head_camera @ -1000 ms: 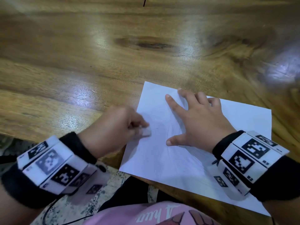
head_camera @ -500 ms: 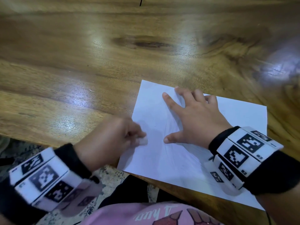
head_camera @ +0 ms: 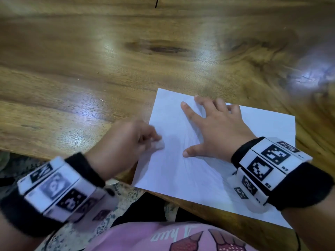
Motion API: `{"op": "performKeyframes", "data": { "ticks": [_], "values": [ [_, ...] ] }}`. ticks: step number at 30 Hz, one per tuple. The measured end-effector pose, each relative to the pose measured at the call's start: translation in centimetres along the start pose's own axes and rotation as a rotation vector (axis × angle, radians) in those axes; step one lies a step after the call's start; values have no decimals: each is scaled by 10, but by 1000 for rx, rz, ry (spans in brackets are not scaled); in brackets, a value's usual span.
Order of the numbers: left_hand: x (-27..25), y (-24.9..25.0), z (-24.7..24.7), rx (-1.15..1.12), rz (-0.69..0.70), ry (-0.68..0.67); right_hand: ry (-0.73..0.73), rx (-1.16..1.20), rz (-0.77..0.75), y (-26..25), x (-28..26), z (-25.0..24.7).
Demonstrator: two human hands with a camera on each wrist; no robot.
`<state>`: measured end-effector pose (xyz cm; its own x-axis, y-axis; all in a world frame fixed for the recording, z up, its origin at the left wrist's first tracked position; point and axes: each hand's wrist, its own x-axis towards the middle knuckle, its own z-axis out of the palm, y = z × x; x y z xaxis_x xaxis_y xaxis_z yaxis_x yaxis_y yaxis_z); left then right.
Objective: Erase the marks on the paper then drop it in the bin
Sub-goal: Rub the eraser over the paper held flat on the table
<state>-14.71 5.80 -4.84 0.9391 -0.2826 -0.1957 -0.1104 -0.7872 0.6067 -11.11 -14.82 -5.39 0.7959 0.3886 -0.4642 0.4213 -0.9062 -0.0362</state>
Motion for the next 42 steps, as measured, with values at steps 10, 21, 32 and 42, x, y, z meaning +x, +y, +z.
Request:
{"op": "performKeyframes", "data": {
  "ticks": [10,21,32,42],
  "values": [
    [-34,-5,5,-26,-17,-179,1,-32,9,-1,0,0],
    [-30,-1,15,-13,68,-112,4,-28,10,0,1,0],
    [34,14,6,102,115,-5,16,-20,6,-1,1,0],
    [9,9,5,23,115,-120,8,-2,1,-1,0,-1]
  ]
}}
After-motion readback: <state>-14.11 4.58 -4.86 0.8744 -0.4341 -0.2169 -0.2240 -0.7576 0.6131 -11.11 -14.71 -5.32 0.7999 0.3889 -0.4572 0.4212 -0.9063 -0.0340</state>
